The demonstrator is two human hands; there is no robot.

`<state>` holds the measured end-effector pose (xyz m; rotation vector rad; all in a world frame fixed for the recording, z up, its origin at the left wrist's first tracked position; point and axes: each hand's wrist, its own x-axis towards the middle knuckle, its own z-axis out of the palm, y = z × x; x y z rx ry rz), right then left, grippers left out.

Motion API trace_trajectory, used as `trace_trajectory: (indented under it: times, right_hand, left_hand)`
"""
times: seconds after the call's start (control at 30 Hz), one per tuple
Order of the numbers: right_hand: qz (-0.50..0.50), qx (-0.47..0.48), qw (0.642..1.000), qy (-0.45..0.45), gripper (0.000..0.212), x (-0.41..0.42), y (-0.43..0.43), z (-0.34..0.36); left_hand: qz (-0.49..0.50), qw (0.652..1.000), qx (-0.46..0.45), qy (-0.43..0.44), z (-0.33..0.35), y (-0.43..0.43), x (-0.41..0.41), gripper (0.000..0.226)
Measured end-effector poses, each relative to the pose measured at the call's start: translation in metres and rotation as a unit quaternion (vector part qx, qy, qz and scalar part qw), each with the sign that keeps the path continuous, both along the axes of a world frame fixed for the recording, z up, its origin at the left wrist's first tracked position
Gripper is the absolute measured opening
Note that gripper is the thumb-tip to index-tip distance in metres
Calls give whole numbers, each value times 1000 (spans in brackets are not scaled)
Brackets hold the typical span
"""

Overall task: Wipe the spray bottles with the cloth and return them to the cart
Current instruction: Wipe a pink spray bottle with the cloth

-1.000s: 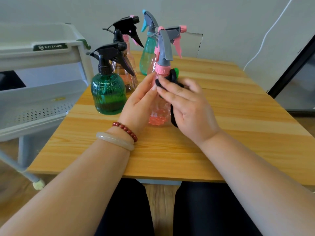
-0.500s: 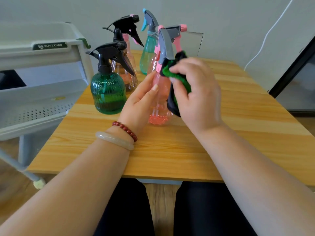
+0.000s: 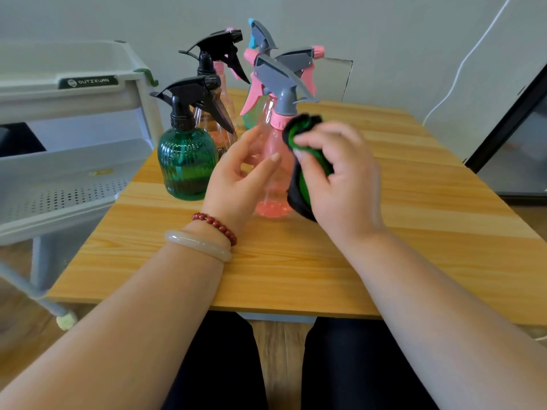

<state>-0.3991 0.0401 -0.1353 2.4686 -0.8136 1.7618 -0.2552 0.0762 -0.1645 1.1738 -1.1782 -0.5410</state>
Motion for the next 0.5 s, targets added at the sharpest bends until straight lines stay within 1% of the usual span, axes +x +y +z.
trace_trajectory:
  times: [0.07, 0.13, 0.2, 0.33, 0.43, 0.5]
  right_hand:
    - [-8, -46, 998, -31, 10, 9, 0, 17]
    - [-11, -58, 998, -34, 11, 20, -1, 20]
    - [-4, -45, 999, -14, 12, 25, -2, 10]
    - [13, -27, 998, 48, 15, 15, -3, -20]
    - [11, 0, 999, 49, 15, 8, -2, -16]
    - [-7, -17, 1000, 15, 14, 9, -5, 0]
  left_hand:
    - [-17, 1000, -4, 19, 2, 0, -2, 37]
    - [-59, 998, -10, 29, 4, 1, -4, 35]
    - [-90, 995, -17, 41, 4, 1, -3, 36]
    - [-78, 994, 4, 73, 5, 0, 2, 29]
    - [-72, 996, 17, 52, 3, -2, 1, 37]
    - [-69, 996, 22, 57, 2, -2, 0, 46]
